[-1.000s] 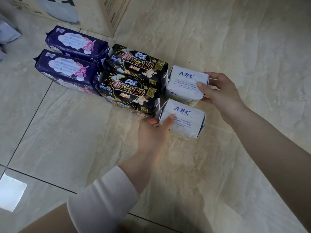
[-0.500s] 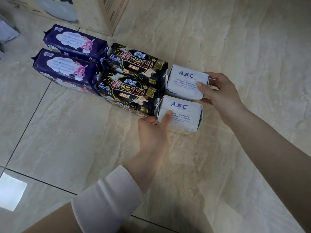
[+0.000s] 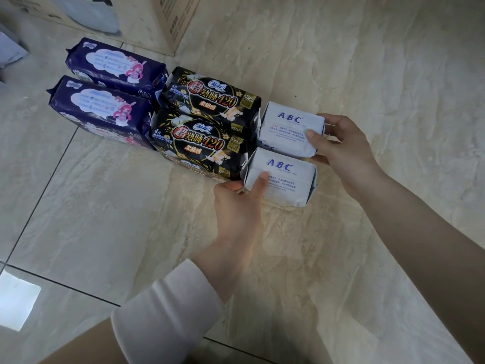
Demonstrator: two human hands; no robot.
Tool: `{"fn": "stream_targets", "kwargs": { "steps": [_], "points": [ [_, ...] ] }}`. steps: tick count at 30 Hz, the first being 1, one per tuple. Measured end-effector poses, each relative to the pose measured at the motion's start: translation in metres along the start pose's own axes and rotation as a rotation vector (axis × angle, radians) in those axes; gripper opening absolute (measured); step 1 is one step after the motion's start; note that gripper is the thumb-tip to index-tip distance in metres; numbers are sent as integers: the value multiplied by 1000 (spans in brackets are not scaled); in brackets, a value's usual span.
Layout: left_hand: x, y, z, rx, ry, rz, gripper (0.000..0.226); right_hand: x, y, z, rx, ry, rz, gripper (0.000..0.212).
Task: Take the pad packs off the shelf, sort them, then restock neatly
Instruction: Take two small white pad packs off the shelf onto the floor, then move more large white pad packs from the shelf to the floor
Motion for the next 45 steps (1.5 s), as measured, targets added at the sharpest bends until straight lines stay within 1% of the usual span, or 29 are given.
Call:
{"fn": "stream_targets", "kwargs": {
  "steps": [7,9,12,14,16,20,24,26,29,32,36,40,45],
  "points": [
    [1,5,0,36,25,28,55,2,-3,1,-21,-15,-12,27],
    [-3,3,3,51,17,55,57,0,-4,3,-43,-35,-30,35],
    [-18,-9,13,111,-6,114,57,-18,4,12,-85,-121,-98,56],
    [-38,-31,26,166,-25,140,52,-46,20,21,-93,-182,-150,60],
    [-62,-67,38,234,-16,109,50,-83,42,28,-104,-197,-196,60],
    [-120,-163,61,370,16,8,45,-169,108,41,-204,-167,-218,56],
    [-187,-270,76,499,119,-109,39,-256,198,56,-327,-111,-184,50],
    [-225,-323,85,587,175,-165,38,-299,250,67,-405,-97,-149,49],
    [-283,-407,100,748,255,-299,35,-365,340,84,-540,-85,-54,48],
    [-335,-487,121,905,318,-422,36,-424,417,98,-633,-90,0,47],
    [-386,-584,142,988,313,-663,33,-482,504,113,-683,-161,114,44],
    [-417,-651,144,1088,312,-844,35,-517,564,121,-718,-240,239,42],
    [-454,-723,131,1059,284,-1067,36,-542,621,143,-695,-320,375,40]
  ]
}}
Point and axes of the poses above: each hand's wrist, its own x-axis towards the middle knuckle, its own z-axis out of the back of the hand, y = z × x, the point moved 9 cm from there along x, towards the middle knuckle, and after that the axes turned 9 degrees about -z, right-handed, at the moved point
